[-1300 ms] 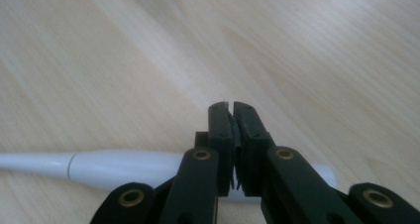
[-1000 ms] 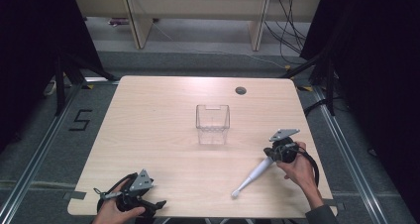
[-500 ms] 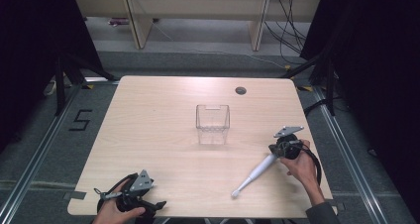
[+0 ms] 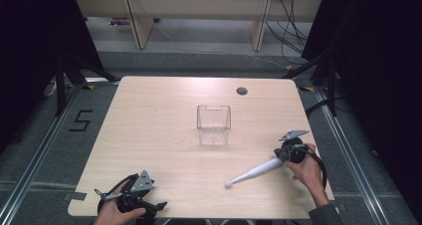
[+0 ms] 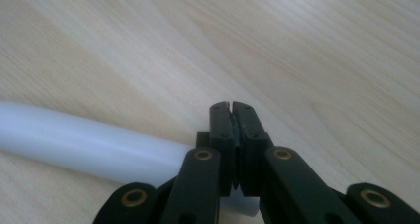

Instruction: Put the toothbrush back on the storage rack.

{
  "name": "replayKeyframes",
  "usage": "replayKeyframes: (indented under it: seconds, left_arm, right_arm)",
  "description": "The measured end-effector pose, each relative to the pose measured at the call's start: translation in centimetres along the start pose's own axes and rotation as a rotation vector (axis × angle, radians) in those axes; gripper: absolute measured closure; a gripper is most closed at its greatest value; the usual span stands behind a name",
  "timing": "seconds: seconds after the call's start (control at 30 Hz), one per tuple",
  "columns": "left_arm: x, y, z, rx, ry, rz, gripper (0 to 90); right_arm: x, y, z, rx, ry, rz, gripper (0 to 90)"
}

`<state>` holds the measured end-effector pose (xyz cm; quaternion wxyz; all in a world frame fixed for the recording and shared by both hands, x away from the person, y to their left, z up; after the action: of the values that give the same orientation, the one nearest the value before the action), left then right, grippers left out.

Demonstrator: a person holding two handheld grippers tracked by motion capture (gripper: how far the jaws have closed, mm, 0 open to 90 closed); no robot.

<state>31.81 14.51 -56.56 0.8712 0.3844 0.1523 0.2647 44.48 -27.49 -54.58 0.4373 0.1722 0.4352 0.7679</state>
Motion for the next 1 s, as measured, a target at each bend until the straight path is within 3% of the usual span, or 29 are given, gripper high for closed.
replayKeyframes:
  seconds: [0.27, 0.3, 0.4, 0.87, 1.0]
  left_arm:
    - [0.0, 0.0, 0.0, -0.004, 0.002, 0.002, 14.9]
    - [0.0, 0.0, 0.0, -0.003, -0.001, 0.002, 14.9]
    - [0.0, 0.1, 0.0, -0.001, -0.006, 0.003, 14.9]
    - [0.0, 0.0, 0.0, 0.0, -0.005, 0.0, 14.9]
    - [0.0, 0.0, 0.0, 0.002, -0.008, 0.001, 14.9]
  right_arm:
    - [0.6, 0.7, -1.0, 0.002, 0.004, 0.003, 87.5]
    - [0.5, 0.9, -1.2, 0.013, 0.03, -0.003, 87.5]
    - [0.9, 1.4, -1.4, 0.021, 0.038, -0.017, 87.0]
    - [1.5, 2.2, -2.8, 0.02, 0.011, -0.013, 84.9]
    - [1.6, 2.5, -3.2, 0.037, 0.022, -0.009, 84.6]
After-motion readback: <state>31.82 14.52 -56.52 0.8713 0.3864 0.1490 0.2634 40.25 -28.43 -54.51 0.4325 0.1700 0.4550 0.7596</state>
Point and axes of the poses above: each handheld gripper's, and its own axes: y roughly backward along the jaws, z roughly out of its top, x roughly to its left, the point moved 8 cm from there along -y, roughly forward along the jaws, and after that the axes turned 3 degrees about -z, right-handed, at the moved point
